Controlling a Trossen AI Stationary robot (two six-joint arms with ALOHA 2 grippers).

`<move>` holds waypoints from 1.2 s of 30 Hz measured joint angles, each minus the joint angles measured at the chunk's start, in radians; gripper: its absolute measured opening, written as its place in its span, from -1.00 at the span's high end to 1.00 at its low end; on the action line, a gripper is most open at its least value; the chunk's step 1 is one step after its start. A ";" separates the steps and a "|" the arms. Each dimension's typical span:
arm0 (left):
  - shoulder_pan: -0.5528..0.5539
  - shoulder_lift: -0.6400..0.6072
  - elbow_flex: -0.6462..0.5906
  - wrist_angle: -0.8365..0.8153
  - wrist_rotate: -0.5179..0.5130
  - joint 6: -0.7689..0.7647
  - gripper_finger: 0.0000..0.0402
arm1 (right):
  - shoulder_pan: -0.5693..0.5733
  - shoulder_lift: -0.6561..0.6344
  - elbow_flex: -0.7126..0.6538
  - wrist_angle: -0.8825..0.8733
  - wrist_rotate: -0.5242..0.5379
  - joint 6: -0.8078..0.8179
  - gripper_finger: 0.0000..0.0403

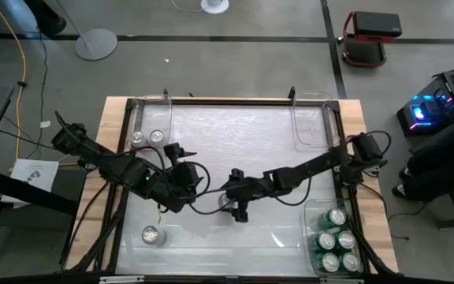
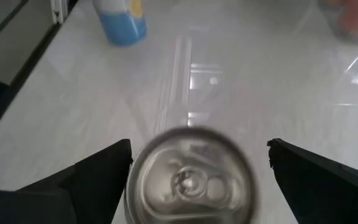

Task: Sort soda cans
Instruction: Put the blue/white soda can into the right transparent bin

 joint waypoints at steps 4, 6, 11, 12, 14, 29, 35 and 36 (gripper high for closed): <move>0.000 0.000 0.000 0.000 0.000 0.000 -0.83 | 0.000 0.021 -0.001 -0.006 -0.001 0.025 -0.83; 0.000 0.000 0.000 -0.002 0.000 -0.002 -0.83 | 0.000 0.030 -0.001 -0.008 0.000 0.026 -0.83; 0.000 0.000 0.000 -0.004 0.000 -0.005 -0.83 | 0.000 0.035 -0.001 -0.017 0.002 0.028 -0.83; 0.000 0.000 0.000 -0.009 0.000 -0.007 -0.83 | 0.000 0.035 -0.001 -0.015 0.002 0.028 -0.83; 0.000 0.000 0.000 -0.017 0.000 -0.016 -0.83 | 0.000 0.035 -0.001 -0.013 0.002 0.029 -0.82; 0.000 0.000 0.000 -0.054 0.000 -0.050 -0.83 | 0.021 -0.190 -0.001 -0.358 0.198 0.045 -0.39; 0.000 0.000 -0.003 -0.051 -0.010 -0.050 -0.83 | 0.018 -0.485 -0.002 -0.827 0.452 0.156 -0.39; 0.000 -0.001 -0.012 -0.041 -0.016 -0.049 -0.83 | 0.014 -0.538 -0.002 -0.921 0.500 0.196 -0.39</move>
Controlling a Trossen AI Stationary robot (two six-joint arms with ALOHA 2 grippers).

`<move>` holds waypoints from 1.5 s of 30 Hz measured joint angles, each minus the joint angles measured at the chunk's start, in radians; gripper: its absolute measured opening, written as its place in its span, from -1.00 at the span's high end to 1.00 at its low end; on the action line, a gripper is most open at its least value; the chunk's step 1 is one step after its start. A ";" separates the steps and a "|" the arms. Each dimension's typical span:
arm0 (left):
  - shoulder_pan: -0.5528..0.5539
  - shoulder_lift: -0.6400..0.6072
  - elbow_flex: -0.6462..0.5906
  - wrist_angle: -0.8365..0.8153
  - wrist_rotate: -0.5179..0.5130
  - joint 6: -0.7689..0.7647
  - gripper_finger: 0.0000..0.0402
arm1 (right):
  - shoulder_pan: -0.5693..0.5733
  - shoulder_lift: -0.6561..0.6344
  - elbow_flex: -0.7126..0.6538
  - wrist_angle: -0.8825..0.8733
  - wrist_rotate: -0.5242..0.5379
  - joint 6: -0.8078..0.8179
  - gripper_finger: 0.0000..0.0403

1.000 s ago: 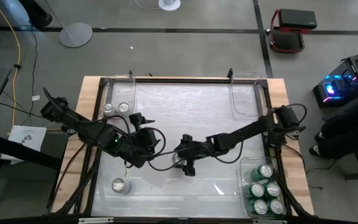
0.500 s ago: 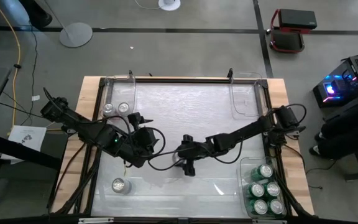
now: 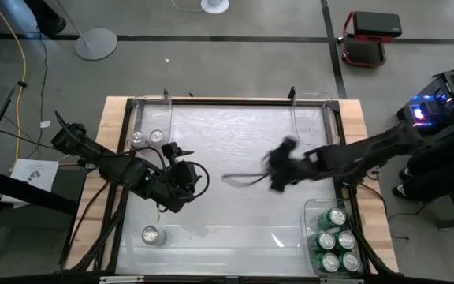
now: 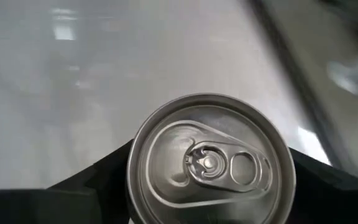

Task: Sort soda cans
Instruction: Put the blue/white soda can into the right transparent bin

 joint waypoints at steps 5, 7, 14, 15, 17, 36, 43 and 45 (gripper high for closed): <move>0.000 0.000 -0.085 0.006 -0.030 -0.027 -0.83 | -0.015 -0.258 0.000 -0.364 0.174 0.262 -0.39; 0.001 0.000 -0.129 0.033 -0.037 -0.044 -0.83 | -0.022 -0.344 0.000 -0.486 0.220 0.373 -0.39; 0.001 0.001 -0.203 0.148 -0.036 -0.019 -0.83 | -0.053 -0.527 0.000 -0.666 0.315 0.572 -0.39; 0.001 0.001 -0.203 0.159 -0.036 -0.016 -0.83 | -0.058 -0.539 -0.003 -0.665 0.328 0.574 -0.39; 0.001 0.000 -0.202 0.193 -0.038 0.005 -0.83 | -0.071 -0.563 -0.034 -0.655 0.349 0.575 -0.39; 0.132 0.002 -0.202 0.735 0.161 0.429 -0.83 | -0.258 -0.661 -0.296 -0.519 0.317 0.648 -0.39; 0.167 0.002 -0.201 0.768 0.229 0.447 -0.83 | -0.421 -0.550 -0.295 -0.370 0.332 0.502 -0.39; 0.170 0.002 -0.201 0.769 0.229 0.447 -0.83 | -0.487 -0.525 -0.295 -0.366 0.308 0.472 -0.39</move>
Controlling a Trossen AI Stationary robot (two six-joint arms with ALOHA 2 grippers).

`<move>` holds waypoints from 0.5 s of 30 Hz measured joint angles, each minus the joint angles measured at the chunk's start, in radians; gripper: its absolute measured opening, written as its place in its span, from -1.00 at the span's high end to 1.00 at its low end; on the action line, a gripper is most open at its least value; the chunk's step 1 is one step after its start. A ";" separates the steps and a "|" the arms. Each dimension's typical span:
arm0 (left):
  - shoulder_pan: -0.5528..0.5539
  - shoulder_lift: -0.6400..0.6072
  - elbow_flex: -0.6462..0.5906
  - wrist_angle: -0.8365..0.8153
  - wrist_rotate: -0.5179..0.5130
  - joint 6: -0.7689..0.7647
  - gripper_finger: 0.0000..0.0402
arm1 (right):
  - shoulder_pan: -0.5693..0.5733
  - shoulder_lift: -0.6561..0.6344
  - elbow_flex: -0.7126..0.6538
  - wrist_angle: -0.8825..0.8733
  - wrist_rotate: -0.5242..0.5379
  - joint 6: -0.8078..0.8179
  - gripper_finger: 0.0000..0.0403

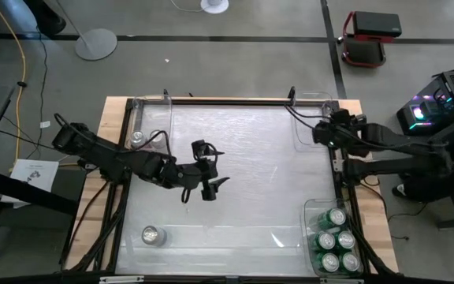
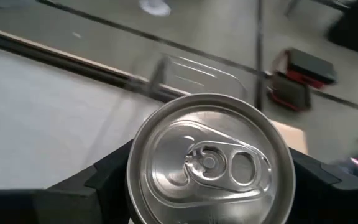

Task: Sort soda cans
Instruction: Put the blue/white soda can into the right transparent bin

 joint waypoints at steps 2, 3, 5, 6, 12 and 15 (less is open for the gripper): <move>0.003 0.000 0.000 -0.001 0.001 0.000 -0.83 | -0.067 0.017 0.000 0.030 -0.024 -0.046 -0.39; 0.003 0.000 0.000 -0.001 0.001 0.000 -0.83 | -0.099 0.024 0.000 0.055 -0.043 -0.073 -0.39; 0.003 0.000 0.000 0.000 0.001 0.003 -0.83 | -0.167 0.040 0.000 0.114 -0.092 -0.142 -0.39; 0.003 0.000 0.000 -0.001 0.001 0.007 -0.83 | -0.203 0.048 0.000 0.143 -0.129 -0.174 -0.39; 0.003 0.000 0.000 -0.001 0.000 0.019 -0.83 | -0.380 0.112 0.000 0.199 -0.291 -0.262 -0.39; 0.003 0.000 0.000 -0.001 0.000 0.026 -0.83 | -0.407 0.149 0.000 0.184 -0.336 -0.258 -0.39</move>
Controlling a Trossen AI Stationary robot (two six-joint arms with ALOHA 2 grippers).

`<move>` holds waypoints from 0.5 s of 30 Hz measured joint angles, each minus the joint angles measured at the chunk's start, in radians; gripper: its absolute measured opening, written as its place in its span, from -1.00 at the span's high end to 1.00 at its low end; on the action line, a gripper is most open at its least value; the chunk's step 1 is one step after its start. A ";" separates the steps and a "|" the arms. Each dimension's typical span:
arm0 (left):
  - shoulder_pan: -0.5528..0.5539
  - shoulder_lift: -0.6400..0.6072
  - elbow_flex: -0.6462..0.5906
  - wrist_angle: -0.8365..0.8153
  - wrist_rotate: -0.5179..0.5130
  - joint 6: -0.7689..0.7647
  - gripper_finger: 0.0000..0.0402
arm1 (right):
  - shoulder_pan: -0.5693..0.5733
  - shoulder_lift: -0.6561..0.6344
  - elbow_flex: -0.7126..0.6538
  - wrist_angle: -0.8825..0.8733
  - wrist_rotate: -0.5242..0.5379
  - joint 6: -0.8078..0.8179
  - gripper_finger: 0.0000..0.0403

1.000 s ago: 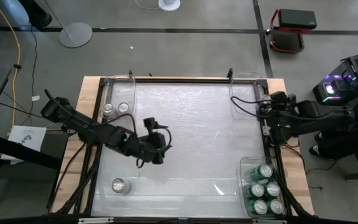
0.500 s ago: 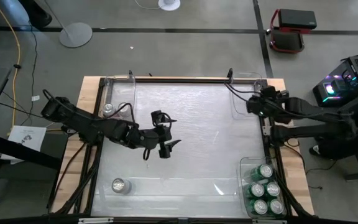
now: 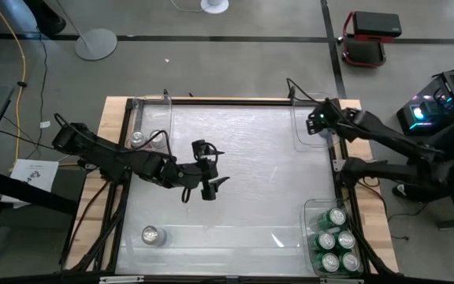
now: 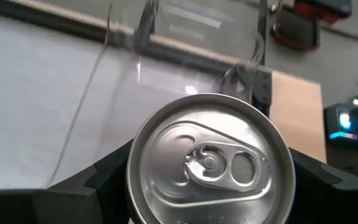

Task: Sort soda cans
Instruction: Put the blue/white soda can into the right transparent bin

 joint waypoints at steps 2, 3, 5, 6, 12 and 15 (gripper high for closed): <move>0.000 0.000 0.000 0.000 0.000 0.000 -0.83 | -0.001 0.024 0.000 -0.006 -0.015 0.001 -0.39; 0.000 0.000 0.000 0.000 0.000 0.000 -0.83 | -0.001 0.034 0.000 -0.003 -0.020 0.001 -0.39; 0.000 0.000 0.000 0.000 -0.001 0.000 -0.83 | -0.001 0.054 0.000 -0.002 -0.024 0.008 -0.39; 0.000 0.000 0.000 0.000 -0.001 0.000 -0.83 | -0.001 0.062 0.000 -0.002 -0.025 0.017 -0.39; 0.000 0.000 0.000 0.000 -0.003 0.000 -0.83 | 0.011 0.098 0.000 0.029 -0.023 0.037 -0.39; 0.000 0.000 0.000 0.000 -0.013 0.000 -0.83 | 0.045 0.096 0.000 0.095 -0.020 0.047 -0.39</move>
